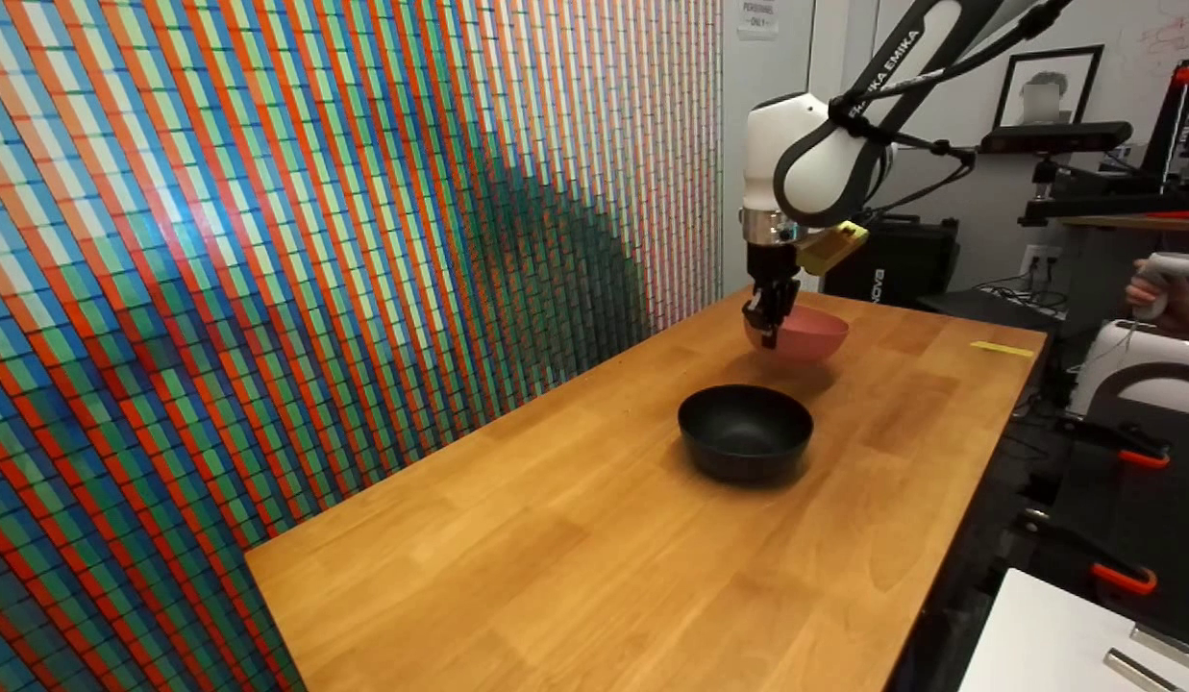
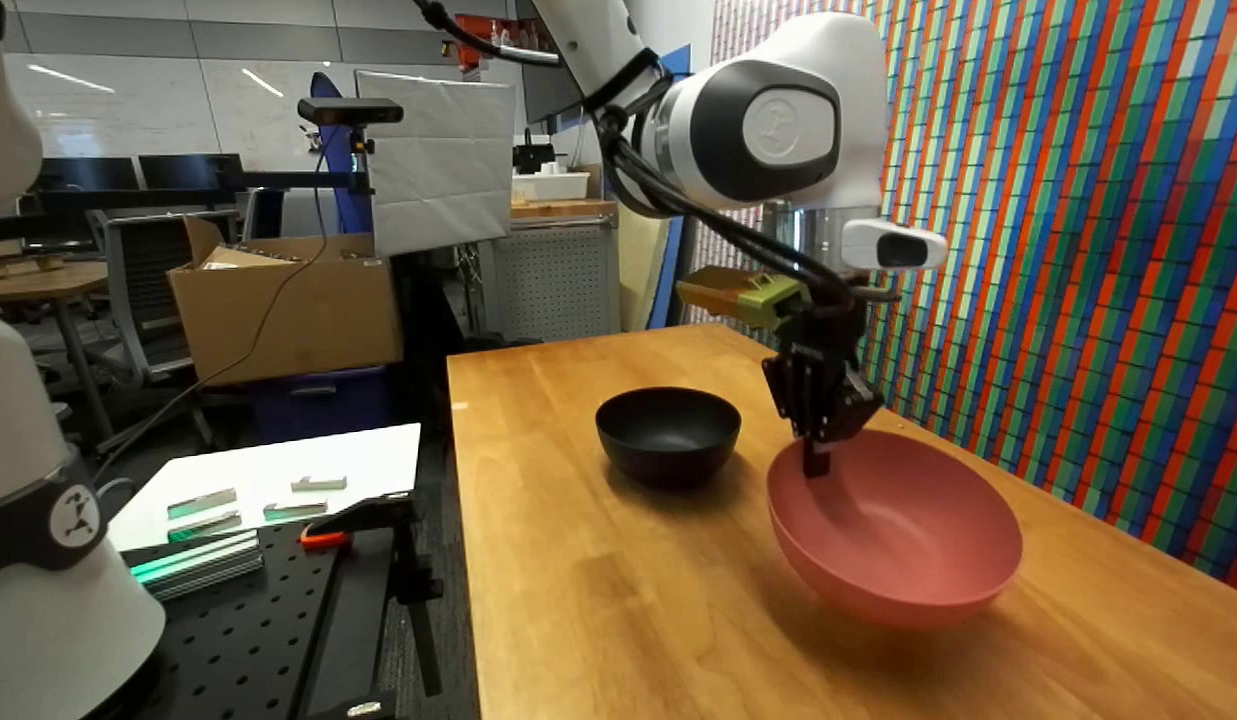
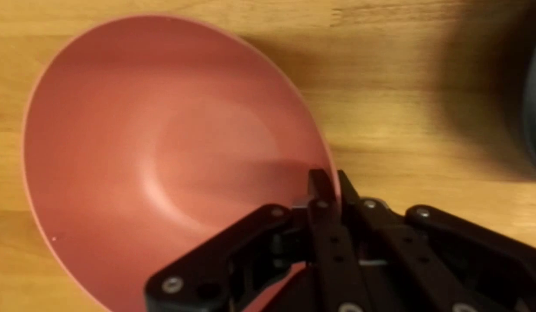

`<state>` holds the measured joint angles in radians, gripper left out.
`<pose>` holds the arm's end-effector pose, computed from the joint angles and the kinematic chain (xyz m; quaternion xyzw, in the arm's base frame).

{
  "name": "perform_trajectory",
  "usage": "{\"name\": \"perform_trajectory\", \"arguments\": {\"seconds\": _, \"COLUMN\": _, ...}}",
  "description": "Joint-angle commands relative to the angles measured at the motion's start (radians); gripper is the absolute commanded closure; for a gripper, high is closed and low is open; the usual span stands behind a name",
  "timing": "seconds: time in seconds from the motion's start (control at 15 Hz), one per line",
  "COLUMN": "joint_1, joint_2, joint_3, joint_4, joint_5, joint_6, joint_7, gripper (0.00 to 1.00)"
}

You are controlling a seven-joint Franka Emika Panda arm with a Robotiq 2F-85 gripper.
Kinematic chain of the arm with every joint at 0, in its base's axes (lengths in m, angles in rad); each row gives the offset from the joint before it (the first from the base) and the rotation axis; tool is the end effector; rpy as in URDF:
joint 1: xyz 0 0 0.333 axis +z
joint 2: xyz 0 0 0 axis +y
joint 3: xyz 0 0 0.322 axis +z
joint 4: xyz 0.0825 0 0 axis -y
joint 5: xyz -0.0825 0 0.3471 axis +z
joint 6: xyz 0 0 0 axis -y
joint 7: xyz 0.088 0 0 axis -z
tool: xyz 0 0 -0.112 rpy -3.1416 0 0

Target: Put the pink bowl on top of the black bowl

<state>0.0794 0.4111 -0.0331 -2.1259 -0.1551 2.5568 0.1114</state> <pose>0.5589 0.0281 0.2463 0.9982 0.0331 0.0135 0.0491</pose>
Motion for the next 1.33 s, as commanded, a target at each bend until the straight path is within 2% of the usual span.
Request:
{"name": "perform_trajectory", "arguments": {"seconds": 0.0, "joint_1": 0.032, "joint_2": -0.129, "joint_3": 0.053, "joint_4": -0.051, "joint_5": -0.002, "joint_6": -0.006, "joint_7": -0.041, "gripper": 0.93}}
{"name": "perform_trajectory", "arguments": {"seconds": 0.4, "joint_1": 0.108, "joint_2": -0.227, "joint_3": 0.172, "joint_4": -0.109, "joint_5": 0.005, "joint_6": -0.012, "joint_7": -0.104, "gripper": 0.93}}
{"name": "perform_trajectory", "arguments": {"seconds": 0.73, "joint_1": 0.174, "joint_2": -0.250, "joint_3": 0.260, "joint_4": -0.162, "joint_5": 0.002, "joint_6": -0.014, "joint_7": -0.125, "gripper": 0.93}}
{"name": "perform_trajectory", "arguments": {"seconds": 0.93, "joint_1": 0.208, "joint_2": -0.240, "joint_3": 0.274, "joint_4": -0.172, "joint_5": -0.033, "joint_6": -0.049, "joint_7": -0.102, "gripper": 0.93}}
{"name": "perform_trajectory", "arguments": {"seconds": 1.27, "joint_1": 0.235, "joint_2": -0.238, "joint_3": 0.257, "joint_4": -0.171, "joint_5": -0.135, "joint_6": -0.117, "joint_7": -0.056, "gripper": 0.92}}
